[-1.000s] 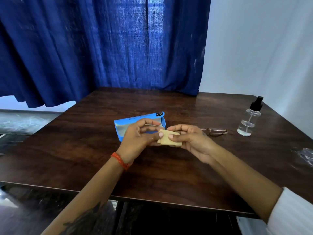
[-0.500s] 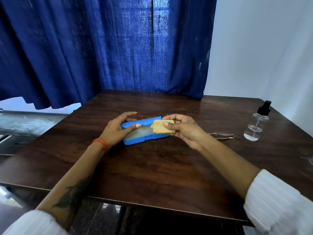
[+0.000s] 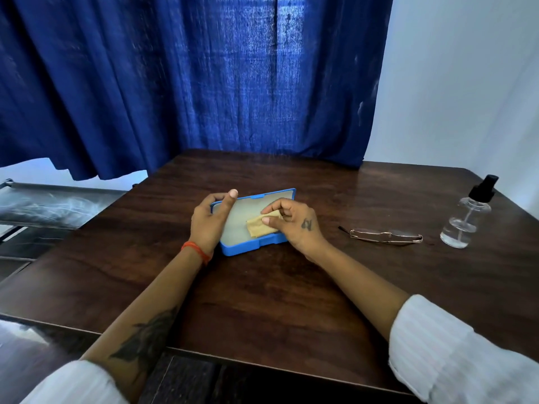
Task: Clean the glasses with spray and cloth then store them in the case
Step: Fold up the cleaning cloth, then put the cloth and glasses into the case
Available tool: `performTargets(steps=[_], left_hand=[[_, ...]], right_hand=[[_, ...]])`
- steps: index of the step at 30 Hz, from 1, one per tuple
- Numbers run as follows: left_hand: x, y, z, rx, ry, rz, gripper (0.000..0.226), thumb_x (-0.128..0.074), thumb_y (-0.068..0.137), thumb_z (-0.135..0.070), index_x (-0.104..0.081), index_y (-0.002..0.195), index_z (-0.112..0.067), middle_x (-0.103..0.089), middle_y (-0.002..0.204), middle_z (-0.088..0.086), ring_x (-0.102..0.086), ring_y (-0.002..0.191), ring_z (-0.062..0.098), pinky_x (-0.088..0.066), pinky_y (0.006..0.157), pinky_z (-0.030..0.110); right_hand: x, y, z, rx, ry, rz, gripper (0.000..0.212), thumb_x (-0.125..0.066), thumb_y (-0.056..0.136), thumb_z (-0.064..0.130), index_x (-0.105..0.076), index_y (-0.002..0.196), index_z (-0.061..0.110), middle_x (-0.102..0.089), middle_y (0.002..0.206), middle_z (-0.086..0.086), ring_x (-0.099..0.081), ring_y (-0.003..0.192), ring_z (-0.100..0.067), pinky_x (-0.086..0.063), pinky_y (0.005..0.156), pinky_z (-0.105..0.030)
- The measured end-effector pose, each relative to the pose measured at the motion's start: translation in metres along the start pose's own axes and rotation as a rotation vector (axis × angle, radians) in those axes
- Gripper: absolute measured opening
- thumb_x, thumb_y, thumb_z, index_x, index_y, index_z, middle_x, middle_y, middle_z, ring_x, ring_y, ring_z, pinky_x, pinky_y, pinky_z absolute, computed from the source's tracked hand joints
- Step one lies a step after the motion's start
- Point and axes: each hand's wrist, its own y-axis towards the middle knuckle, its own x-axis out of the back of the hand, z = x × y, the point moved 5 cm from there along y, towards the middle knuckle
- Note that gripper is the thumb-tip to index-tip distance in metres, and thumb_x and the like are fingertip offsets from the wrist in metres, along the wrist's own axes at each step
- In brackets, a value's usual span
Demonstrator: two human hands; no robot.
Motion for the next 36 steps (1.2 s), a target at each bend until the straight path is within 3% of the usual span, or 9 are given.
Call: performTargets(steps=[4, 7, 10, 17, 19, 22, 28, 32, 36], left_hand=[[0.002, -0.005, -0.002, -0.092, 0.145, -0.086, 0.030, -0.056, 0.084, -0.046, -0.060, 0.084, -0.016, -0.061, 0.082, -0.001, -0.053, 0.071, 0.006, -0.042, 0.059, 0.017], [0.002, -0.008, -0.008, -0.139, 0.181, -0.106, 0.027, -0.056, 0.086, -0.041, -0.060, 0.086, -0.014, -0.060, 0.085, -0.001, -0.051, 0.071, 0.004, -0.039, 0.058, 0.011], [0.001, -0.010, -0.011, -0.162, 0.203, -0.102, 0.025, -0.056, 0.086, -0.038, -0.060, 0.088, -0.013, -0.060, 0.088, -0.002, -0.051, 0.075, 0.003, -0.039, 0.059, 0.006], [0.002, -0.015, -0.018, -0.218, 0.228, -0.090, 0.020, -0.060, 0.085, -0.035, -0.060, 0.085, -0.015, -0.060, 0.086, -0.007, -0.053, 0.077, 0.000, -0.038, 0.063, 0.002], [0.003, -0.016, -0.018, -0.226, 0.241, -0.090, 0.019, -0.060, 0.084, -0.034, -0.060, 0.085, -0.015, -0.059, 0.086, -0.007, -0.052, 0.076, 0.000, -0.037, 0.063, 0.004], [0.002, -0.017, -0.019, -0.231, 0.257, -0.078, 0.017, -0.059, 0.086, -0.033, -0.060, 0.086, -0.016, -0.059, 0.086, -0.007, -0.051, 0.075, 0.001, -0.036, 0.063, 0.006], [0.002, -0.018, -0.021, -0.241, 0.279, -0.085, 0.017, -0.058, 0.087, -0.031, -0.060, 0.087, -0.015, -0.060, 0.091, -0.002, -0.051, 0.085, 0.011, -0.034, 0.072, 0.021], [0.003, -0.019, -0.022, -0.257, 0.295, -0.096, 0.017, -0.058, 0.087, -0.031, -0.061, 0.087, -0.014, -0.060, 0.091, -0.002, -0.051, 0.084, 0.012, -0.034, 0.069, 0.020], [0.002, -0.022, -0.023, -0.277, 0.302, -0.109, 0.016, -0.059, 0.087, -0.029, -0.061, 0.088, -0.013, -0.060, 0.091, -0.001, -0.052, 0.078, 0.004, -0.036, 0.065, 0.005]], right_hand=[[-0.004, 0.007, -0.004, -0.215, 0.034, -0.029, 0.020, -0.081, 0.067, 0.019, -0.064, 0.068, 0.028, -0.069, 0.081, -0.001, -0.067, 0.082, -0.019, -0.056, 0.078, -0.039], [-0.008, 0.010, -0.001, -0.284, -0.122, 0.013, 0.019, -0.083, 0.064, 0.024, -0.066, 0.070, 0.024, -0.066, 0.074, 0.006, -0.063, 0.076, -0.012, -0.052, 0.067, -0.029], [-0.010, 0.008, 0.004, -0.214, -0.390, 0.020, 0.018, -0.080, 0.067, 0.032, -0.070, 0.078, 0.023, -0.066, 0.075, 0.006, -0.063, 0.079, -0.013, -0.041, 0.061, -0.022], [-0.005, -0.002, 0.019, 0.007, -0.684, -0.013, 0.030, -0.068, 0.080, 0.037, -0.068, 0.103, 0.017, -0.067, 0.104, -0.004, -0.060, 0.097, -0.022, -0.045, 0.080, -0.029], [0.005, -0.010, 0.024, 0.053, -0.631, -0.036, 0.030, -0.068, 0.081, 0.035, -0.067, 0.106, 0.020, -0.065, 0.108, -0.002, -0.060, 0.097, -0.020, -0.047, 0.083, -0.030], [0.041, -0.028, 0.029, 0.053, -0.487, -0.128, 0.018, -0.073, 0.076, 0.030, -0.070, 0.093, 0.023, -0.070, 0.092, 0.005, -0.065, 0.081, -0.012, -0.051, 0.076, -0.027], [0.144, -0.059, 0.015, -0.161, -0.496, -0.312, 0.003, -0.075, 0.074, 0.021, -0.073, 0.074, 0.023, -0.072, 0.073, 0.001, -0.066, 0.069, -0.014, -0.053, 0.071, -0.030], [0.183, -0.067, -0.024, -0.467, -0.311, -0.290, 0.028, -0.066, 0.086, 0.021, -0.061, 0.060, 0.011, -0.063, 0.059, -0.009, -0.055, 0.037, -0.004, -0.048, 0.038, -0.018], [0.176, -0.072, -0.049, -0.653, -0.030, -0.332, 0.040, -0.064, 0.086, 0.032, -0.060, 0.063, -0.001, -0.056, 0.055, -0.012, -0.052, 0.036, -0.012, -0.043, 0.034, -0.017]])
